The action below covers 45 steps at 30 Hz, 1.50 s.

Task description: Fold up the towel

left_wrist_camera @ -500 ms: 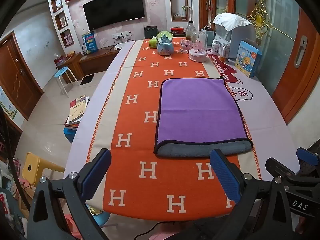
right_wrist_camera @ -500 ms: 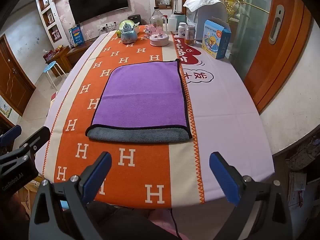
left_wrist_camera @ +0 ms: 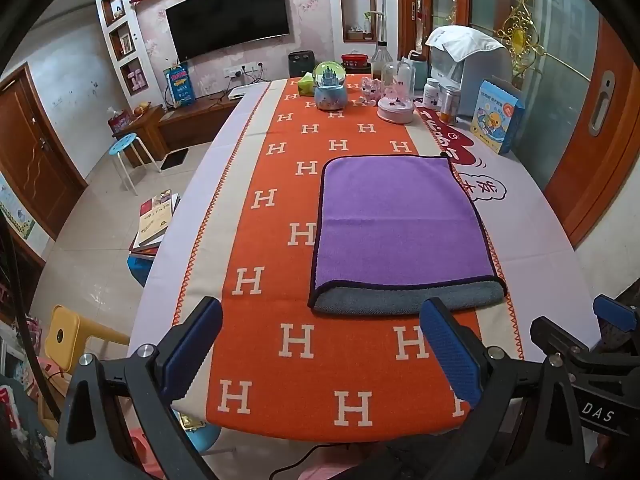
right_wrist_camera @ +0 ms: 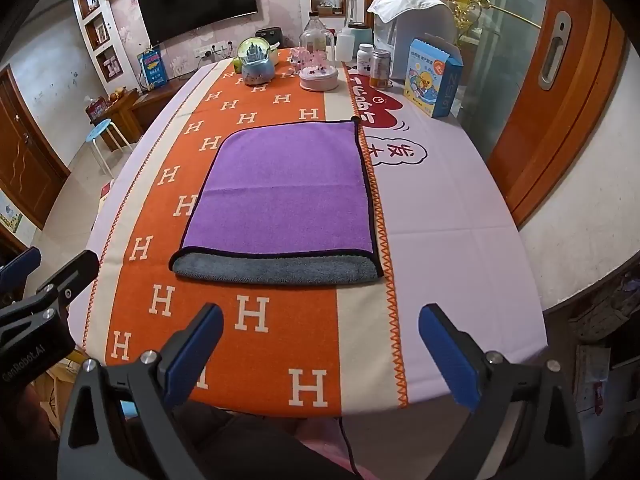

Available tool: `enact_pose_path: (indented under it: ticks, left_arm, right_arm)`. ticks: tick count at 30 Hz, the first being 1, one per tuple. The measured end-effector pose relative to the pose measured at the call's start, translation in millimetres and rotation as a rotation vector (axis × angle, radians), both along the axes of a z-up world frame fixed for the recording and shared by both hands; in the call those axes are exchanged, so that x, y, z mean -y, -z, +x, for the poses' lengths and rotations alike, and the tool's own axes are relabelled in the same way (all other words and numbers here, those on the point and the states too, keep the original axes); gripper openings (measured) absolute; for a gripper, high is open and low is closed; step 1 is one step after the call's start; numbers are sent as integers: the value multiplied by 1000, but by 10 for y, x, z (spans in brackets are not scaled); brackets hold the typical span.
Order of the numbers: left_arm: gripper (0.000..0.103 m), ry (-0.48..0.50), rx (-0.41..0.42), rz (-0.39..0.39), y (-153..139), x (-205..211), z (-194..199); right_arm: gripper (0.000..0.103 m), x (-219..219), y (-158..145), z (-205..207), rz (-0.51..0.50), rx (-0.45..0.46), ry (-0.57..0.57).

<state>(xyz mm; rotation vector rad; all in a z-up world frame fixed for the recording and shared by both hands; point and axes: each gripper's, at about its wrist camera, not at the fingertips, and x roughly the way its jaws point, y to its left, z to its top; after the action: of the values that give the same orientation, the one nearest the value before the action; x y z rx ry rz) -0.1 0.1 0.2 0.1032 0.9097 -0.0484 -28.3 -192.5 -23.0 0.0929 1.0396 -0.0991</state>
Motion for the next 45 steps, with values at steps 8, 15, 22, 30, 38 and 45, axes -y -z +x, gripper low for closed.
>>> enact_pose_path:
  ticks: [8,15,22,30,38,45]
  left_arm:
    - [99,0,-7,5,6,1,4]
    - [99,0,-13,3,8,-9,34]
    - [99,-7,-27,8,48,2,60]
    - [99,-9,-75,-17,145,-22,249]
    - [99,-2,-111,-30,200,-17,432]
    - [99,28,-149,-34,289,-3,646]
  right_arm:
    - [99,-8,7,16,-3,-2,0]
    - [99,-1,0,36,-3,-3,1]
    - [99,32,-32,75,5,-7,2]
    - [98,50,37,107,10,-7,-1]
    - [98,126,136,337,41,-32,-22]
    - [96,214,246,506,81,-58,-60]
